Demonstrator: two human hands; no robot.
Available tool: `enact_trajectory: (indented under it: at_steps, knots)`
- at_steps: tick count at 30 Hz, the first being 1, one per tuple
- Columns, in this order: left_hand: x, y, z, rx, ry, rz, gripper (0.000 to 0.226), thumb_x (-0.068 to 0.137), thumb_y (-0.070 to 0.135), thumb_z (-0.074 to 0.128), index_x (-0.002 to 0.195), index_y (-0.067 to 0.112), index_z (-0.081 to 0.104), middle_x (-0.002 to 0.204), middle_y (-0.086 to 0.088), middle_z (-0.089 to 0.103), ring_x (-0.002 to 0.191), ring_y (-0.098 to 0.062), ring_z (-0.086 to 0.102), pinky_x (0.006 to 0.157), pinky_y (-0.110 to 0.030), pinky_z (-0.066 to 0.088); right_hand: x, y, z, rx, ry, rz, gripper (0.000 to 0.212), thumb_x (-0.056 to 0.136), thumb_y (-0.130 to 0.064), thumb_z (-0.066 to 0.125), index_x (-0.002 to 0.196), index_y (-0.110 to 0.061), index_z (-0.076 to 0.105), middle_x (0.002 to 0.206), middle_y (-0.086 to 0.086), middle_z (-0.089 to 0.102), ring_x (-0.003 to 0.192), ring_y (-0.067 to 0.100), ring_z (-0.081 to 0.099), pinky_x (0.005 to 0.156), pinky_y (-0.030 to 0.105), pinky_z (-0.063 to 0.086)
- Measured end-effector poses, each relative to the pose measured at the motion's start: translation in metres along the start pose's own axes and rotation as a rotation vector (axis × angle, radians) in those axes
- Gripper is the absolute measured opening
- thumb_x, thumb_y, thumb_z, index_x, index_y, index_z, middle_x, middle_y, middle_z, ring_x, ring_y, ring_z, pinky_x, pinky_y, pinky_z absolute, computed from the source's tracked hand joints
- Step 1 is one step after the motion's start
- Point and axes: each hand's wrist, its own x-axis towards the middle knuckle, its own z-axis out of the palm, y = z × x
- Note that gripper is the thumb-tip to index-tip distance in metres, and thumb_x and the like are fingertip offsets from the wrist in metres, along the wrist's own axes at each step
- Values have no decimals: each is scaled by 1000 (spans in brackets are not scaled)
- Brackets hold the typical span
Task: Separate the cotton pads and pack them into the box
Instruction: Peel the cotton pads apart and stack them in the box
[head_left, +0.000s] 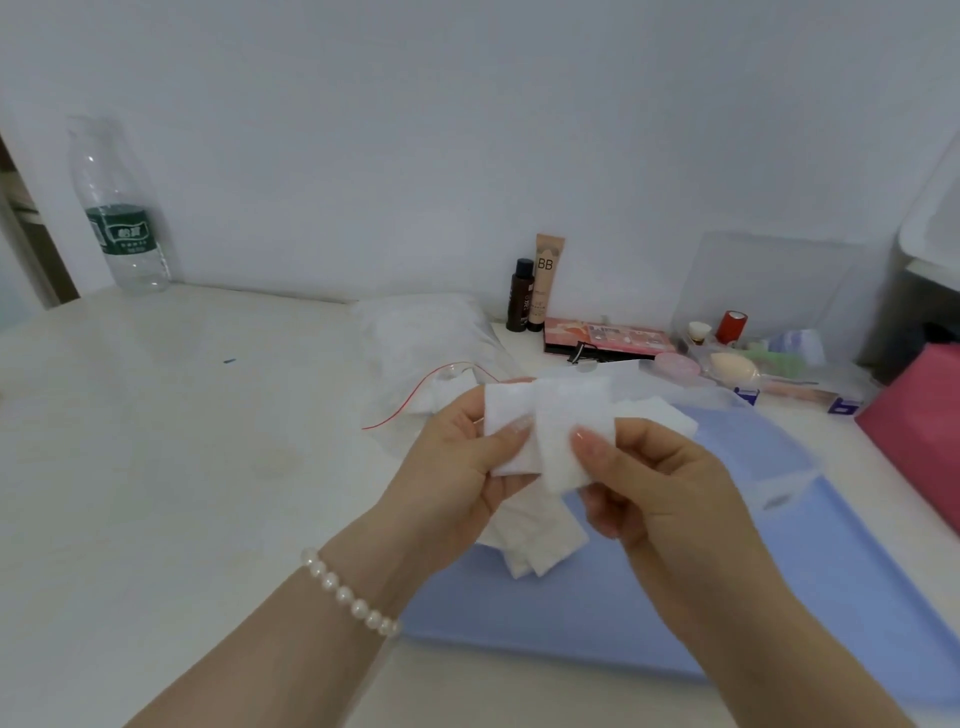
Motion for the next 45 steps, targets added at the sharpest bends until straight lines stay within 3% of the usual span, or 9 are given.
enact_trajectory:
  at_steps: [13,17,20,24,28,33,38,43,45]
  knots:
    - [-1,0,4,-137,32,-107,43,101,21,30,118,-8,56,108,-23,68,93,-31,68,76,-34,58,12,21,21,-189,182,-31,16,81,-13,69,75,0,62,41,-4,55,29,11,37,36,14,33]
    - [1,-3,4,-138,36,-168,56,99,39,26,124,-4,53,117,-20,65,106,-32,62,90,-39,48,11,22,22,-189,189,-33,14,81,-12,69,72,-4,62,43,1,60,28,9,36,36,14,33]
    - [1,-3,5,-116,32,-165,64,88,50,36,116,-3,58,117,-21,64,103,-35,56,77,-34,47,11,23,21,-188,194,-32,18,82,-12,68,67,-7,59,41,-1,58,28,5,39,36,12,34]
    - [-2,-6,4,-20,-21,-117,34,84,25,53,101,-1,68,105,-22,66,94,-36,43,56,-23,51,12,25,20,-213,175,-59,17,83,-13,67,70,-3,61,42,-1,56,31,2,41,38,11,34]
    - [0,2,-2,4,15,-85,29,96,15,43,108,-4,62,106,-18,70,86,-25,65,65,-25,57,12,24,14,-209,163,-87,15,85,-16,65,75,-6,60,46,2,57,32,11,42,36,15,32]
    - [2,18,-12,51,114,-45,23,96,11,44,103,-2,62,103,-16,71,89,-22,70,77,-29,58,15,33,1,-744,164,-368,17,86,-10,60,73,-21,59,65,-5,62,58,11,56,54,12,40]
    - [1,21,-13,46,115,-45,21,96,10,44,100,0,63,92,-15,73,83,-21,72,73,-29,59,20,55,4,-1157,53,-452,28,78,-7,69,105,-8,63,104,6,60,98,24,55,80,23,39]
    - [0,24,-14,26,96,-39,21,96,10,44,102,-1,61,100,-19,71,93,-26,70,77,-32,58,25,56,11,-1275,50,-497,38,63,-4,77,94,-8,57,99,10,56,88,31,53,69,33,44]
    - [0,27,-16,9,84,-38,23,95,10,44,106,-3,60,101,-19,71,91,-26,70,78,-33,58,25,53,13,-1359,33,-459,36,72,-8,71,103,-11,53,103,7,55,92,29,52,72,35,45]
